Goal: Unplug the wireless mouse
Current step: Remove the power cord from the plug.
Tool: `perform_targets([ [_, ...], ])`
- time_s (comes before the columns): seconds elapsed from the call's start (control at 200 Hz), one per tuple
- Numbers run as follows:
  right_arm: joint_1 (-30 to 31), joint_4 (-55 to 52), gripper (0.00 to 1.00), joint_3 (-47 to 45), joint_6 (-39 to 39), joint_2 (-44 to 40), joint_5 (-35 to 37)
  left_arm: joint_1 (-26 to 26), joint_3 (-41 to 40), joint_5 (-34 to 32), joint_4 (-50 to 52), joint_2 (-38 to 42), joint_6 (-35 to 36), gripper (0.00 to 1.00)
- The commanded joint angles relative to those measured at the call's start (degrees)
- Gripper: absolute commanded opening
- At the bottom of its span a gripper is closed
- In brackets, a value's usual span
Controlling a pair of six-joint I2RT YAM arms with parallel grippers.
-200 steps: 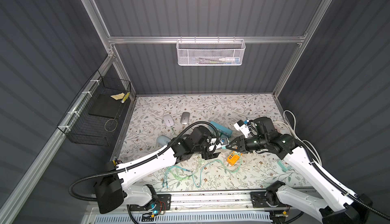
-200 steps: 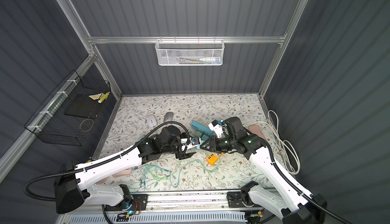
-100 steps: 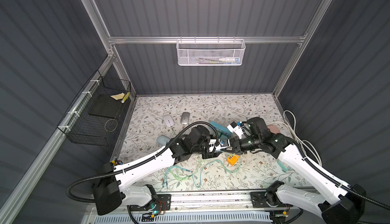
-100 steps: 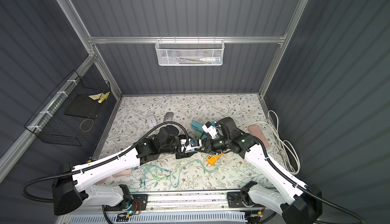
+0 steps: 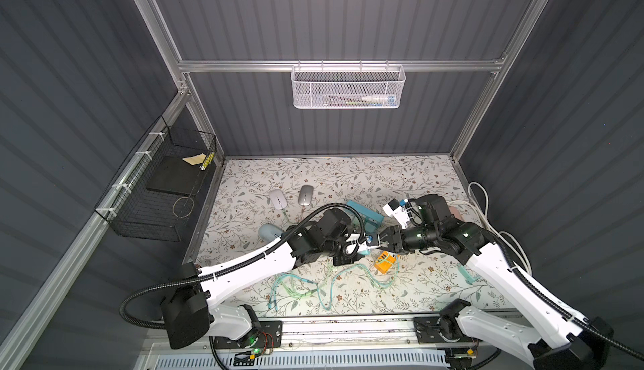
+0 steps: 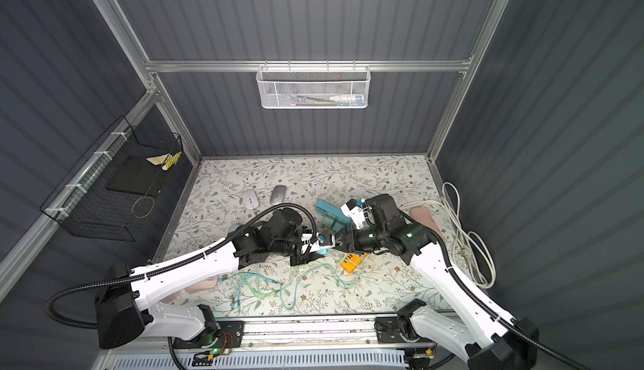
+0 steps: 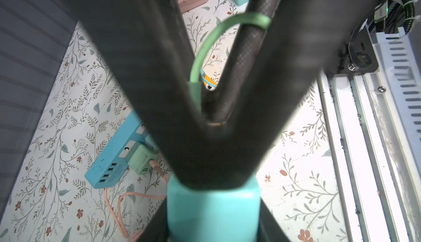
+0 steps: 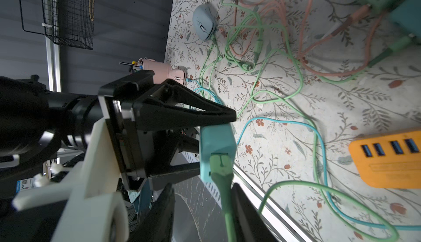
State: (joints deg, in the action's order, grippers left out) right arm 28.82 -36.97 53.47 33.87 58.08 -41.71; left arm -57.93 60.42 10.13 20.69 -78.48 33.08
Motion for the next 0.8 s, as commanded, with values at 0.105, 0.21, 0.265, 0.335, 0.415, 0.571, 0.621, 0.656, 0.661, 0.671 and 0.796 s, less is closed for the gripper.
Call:
perform_targets([
  [0.105, -0.3, -0.5, 0.25, 0.9, -0.8, 0.2, -0.7, -0.1, 2.4, 0.6, 1.9, -0.3, 1.0, 0.00],
  [0.21, -0.3, -0.4, 0.08, 1.0, -0.8, 0.8, -1.4, -0.1, 2.5, 0.2, 2.1, -0.4, 0.9, 0.00],
  [0.265, -0.4, -0.4, 0.02, 1.1, -0.8, 0.8, -1.2, -0.1, 2.6, 0.2, 2.3, -0.4, 0.9, 0.00],
  [0.335, -0.5, -1.3, 0.00, 1.5, -1.3, 0.7, -0.4, -0.1, 2.5, 0.2, 2.4, -0.4, 0.9, 0.00],
  [0.415, -1.4, -3.6, 0.00, 2.5, -2.8, 0.2, 0.7, -0.1, 2.2, 0.0, 2.5, -0.4, 1.2, 0.00],
  [0.571, -6.2, -8.1, 0.00, 3.0, -5.4, -1.9, 1.2, -0.1, 2.3, -0.4, 3.1, -1.0, 1.7, 0.00],
  [0.621, -7.7, -9.3, 0.00, 3.1, -6.2, -2.6, 0.9, -0.1, 2.4, -1.0, 3.5, -1.4, 2.0, 0.00],
  [0.656, -8.5, -10.1, 0.00, 3.3, -6.7, -3.0, 0.9, -0.1, 2.5, -1.6, 4.0, -1.6, 2.2, 0.00],
  [0.661, -8.6, -10.2, 0.00, 3.3, -6.7, -3.1, 0.9, -0.1, 2.6, -1.6, 4.0, -1.7, 2.2, 0.00],
  [0.671, -8.7, -10.3, 0.00, 3.4, -6.8, -3.2, 0.8, -0.1, 2.7, -1.8, 4.1, -1.8, 2.4, 0.00],
  [0.796, -11.0, -11.8, 0.00, 3.2, -7.9, -4.2, 0.1, -0.1, 2.7, -3.2, 5.4, -2.5, 3.9, 0.00],
])
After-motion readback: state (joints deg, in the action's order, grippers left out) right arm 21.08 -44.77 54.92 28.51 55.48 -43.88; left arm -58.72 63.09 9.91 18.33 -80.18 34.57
